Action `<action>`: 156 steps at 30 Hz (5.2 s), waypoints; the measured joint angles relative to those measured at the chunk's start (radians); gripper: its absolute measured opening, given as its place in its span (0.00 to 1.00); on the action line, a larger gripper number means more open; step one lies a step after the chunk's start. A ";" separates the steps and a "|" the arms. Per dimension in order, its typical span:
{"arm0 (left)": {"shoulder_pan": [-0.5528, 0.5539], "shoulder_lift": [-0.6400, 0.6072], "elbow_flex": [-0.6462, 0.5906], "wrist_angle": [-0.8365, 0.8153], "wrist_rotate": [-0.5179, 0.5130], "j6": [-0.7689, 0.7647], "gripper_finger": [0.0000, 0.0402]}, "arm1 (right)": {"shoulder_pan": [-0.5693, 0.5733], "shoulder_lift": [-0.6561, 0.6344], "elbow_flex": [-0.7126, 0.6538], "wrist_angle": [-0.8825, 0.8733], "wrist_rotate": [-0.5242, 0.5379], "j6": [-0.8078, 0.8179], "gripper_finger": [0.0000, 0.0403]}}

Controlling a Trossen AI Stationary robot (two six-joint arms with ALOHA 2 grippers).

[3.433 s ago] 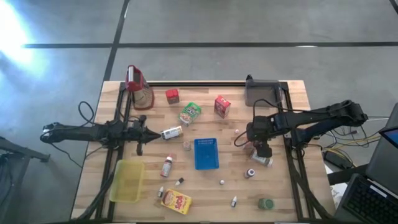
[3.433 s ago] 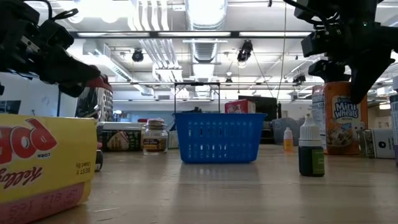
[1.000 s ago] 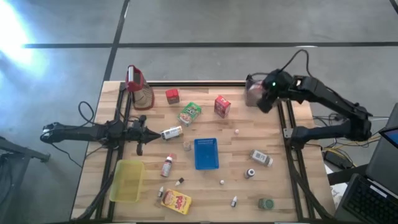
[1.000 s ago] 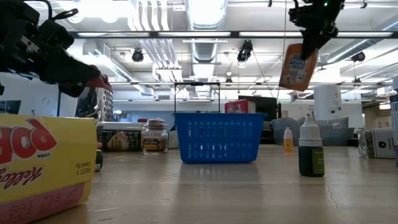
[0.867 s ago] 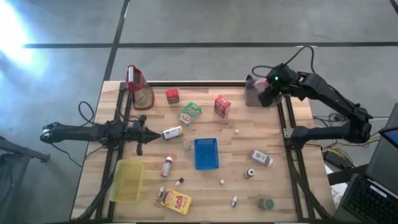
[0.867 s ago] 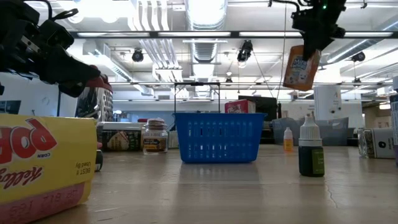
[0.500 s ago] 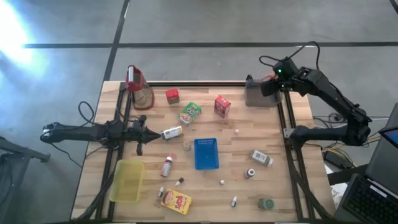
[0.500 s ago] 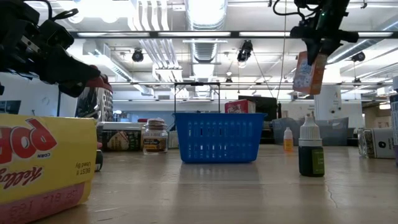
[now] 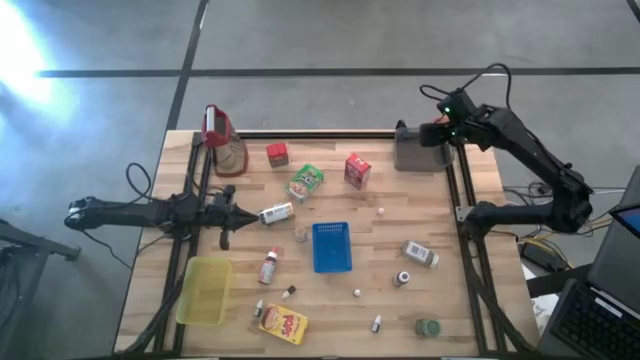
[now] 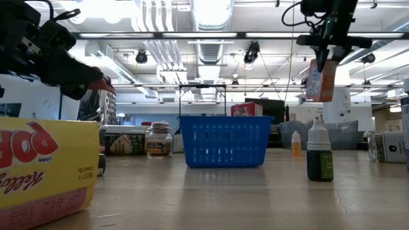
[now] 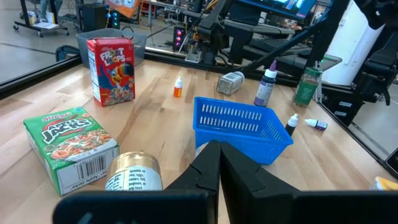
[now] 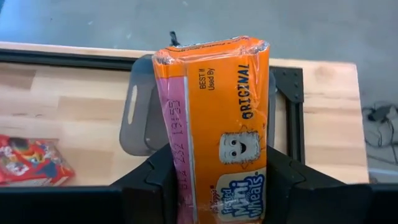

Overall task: Pick & Place Kitchen Items
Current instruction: Put the orange cereal box into the black bin, then put the small yellow food coloring bottle into the blue bin

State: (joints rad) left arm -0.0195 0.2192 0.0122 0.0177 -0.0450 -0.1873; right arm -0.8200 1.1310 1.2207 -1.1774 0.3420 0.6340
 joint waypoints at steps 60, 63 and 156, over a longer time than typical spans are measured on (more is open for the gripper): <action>0.000 0.000 0.000 0.000 0.000 0.000 0.03 | -0.022 0.468 0.038 0.172 -0.154 0.110 0.38; 0.000 0.000 0.000 0.000 0.000 0.000 0.03 | -0.022 0.494 0.038 0.174 -0.167 0.102 0.37; 0.000 0.000 0.000 0.000 0.000 0.000 0.03 | 0.408 0.252 0.306 -0.074 0.004 -0.070 0.25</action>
State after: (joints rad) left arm -0.0196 0.2195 0.0120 0.0177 -0.0452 -0.1874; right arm -0.4123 1.3830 1.5263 -1.2510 0.3462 0.5637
